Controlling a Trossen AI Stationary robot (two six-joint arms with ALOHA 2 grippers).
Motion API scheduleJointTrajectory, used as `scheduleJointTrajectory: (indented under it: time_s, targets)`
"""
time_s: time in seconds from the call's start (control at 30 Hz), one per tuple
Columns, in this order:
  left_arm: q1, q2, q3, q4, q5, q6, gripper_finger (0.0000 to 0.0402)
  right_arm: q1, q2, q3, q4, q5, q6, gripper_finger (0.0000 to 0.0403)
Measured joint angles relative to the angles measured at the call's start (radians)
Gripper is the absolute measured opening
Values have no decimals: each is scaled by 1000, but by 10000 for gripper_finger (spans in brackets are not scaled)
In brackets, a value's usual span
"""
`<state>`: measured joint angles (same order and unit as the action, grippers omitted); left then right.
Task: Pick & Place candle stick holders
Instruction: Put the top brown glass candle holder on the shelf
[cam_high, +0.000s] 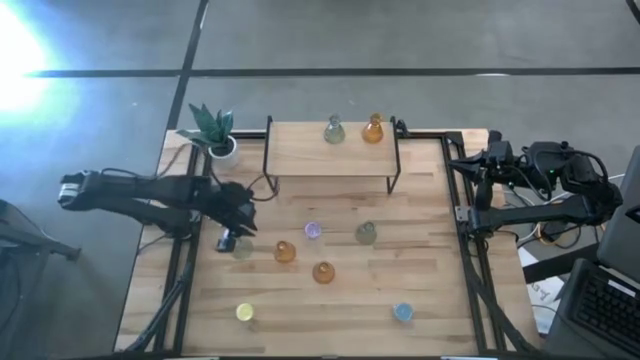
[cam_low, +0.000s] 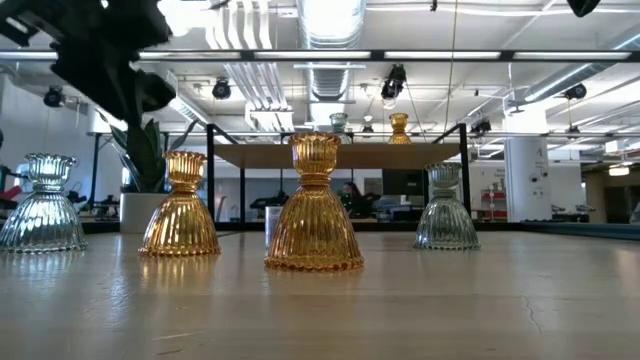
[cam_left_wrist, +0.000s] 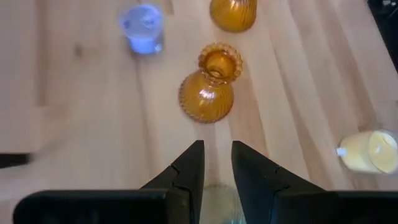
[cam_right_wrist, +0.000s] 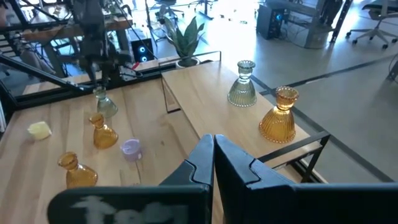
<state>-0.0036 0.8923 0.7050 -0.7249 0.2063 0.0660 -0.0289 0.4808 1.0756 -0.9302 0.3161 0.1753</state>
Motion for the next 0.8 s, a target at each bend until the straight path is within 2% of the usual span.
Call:
scheduleJointTrajectory:
  time_s: [0.1, 0.27, 0.6, 0.8]
  targets:
    - [0, 14, -67, 144, 66, -17, 85, 0, 0, 0, 0, 0, 0, 8]
    - [0, 55, -154, 308, 92, -19, 85, 0, 0, 0, 0, 0, 0, 8]
    - [0, 157, -219, 473, 92, -45, 87, 0, 0, 0, 0, 0, 0, 8]
    - [0, 202, -208, 488, 71, -52, 133, 0, 0, 0, 0, 0, 0, 8]
